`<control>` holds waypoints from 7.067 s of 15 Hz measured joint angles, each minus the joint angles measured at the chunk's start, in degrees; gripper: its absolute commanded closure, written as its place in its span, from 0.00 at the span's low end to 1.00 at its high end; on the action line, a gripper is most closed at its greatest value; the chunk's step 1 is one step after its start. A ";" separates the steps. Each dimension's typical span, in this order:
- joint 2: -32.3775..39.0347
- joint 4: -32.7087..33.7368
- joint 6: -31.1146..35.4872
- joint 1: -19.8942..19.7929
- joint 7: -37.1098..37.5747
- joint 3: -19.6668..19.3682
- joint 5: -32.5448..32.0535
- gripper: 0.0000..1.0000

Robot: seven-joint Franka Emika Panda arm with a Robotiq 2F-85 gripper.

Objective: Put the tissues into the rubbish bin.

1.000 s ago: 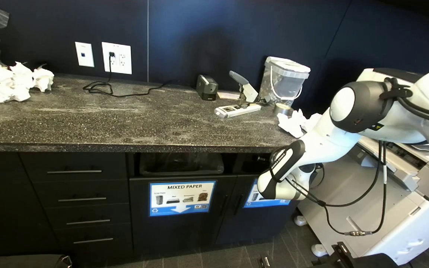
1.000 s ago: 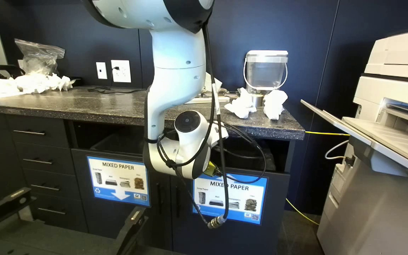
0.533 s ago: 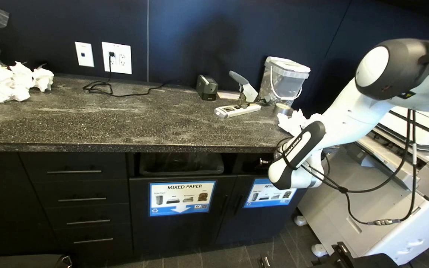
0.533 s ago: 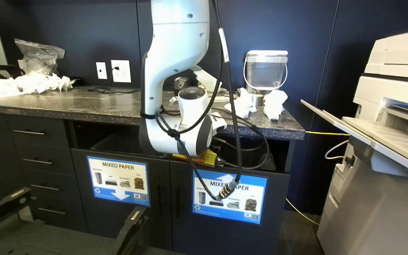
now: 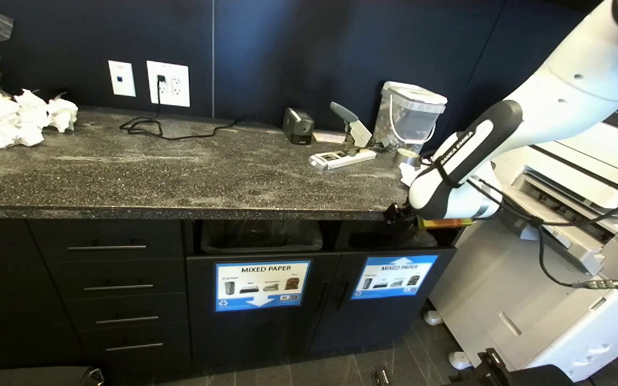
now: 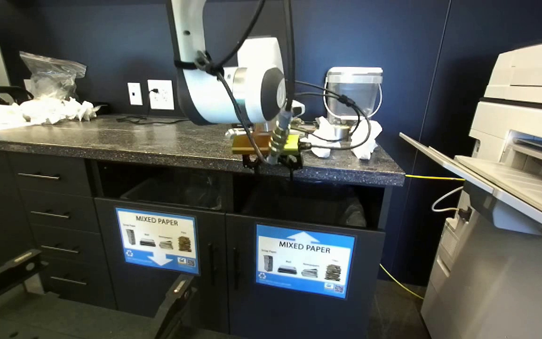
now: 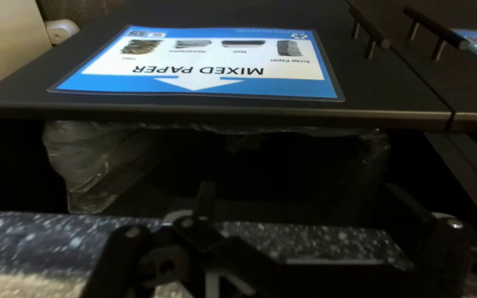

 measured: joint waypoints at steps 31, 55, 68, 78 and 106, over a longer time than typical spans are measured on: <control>5.13 28.80 -22.30 -5.50 -20.07 0.97 12.12 0.00; 13.70 39.56 -26.41 -10.66 -27.51 7.58 14.06 0.85; 11.18 38.95 -36.68 -6.57 -30.46 5.68 13.28 0.85; -4.59 15.20 -36.43 1.06 -24.21 -0.73 7.15 0.84; 4.82 -16.17 27.70 11.46 0.92 -6.91 14.10 0.84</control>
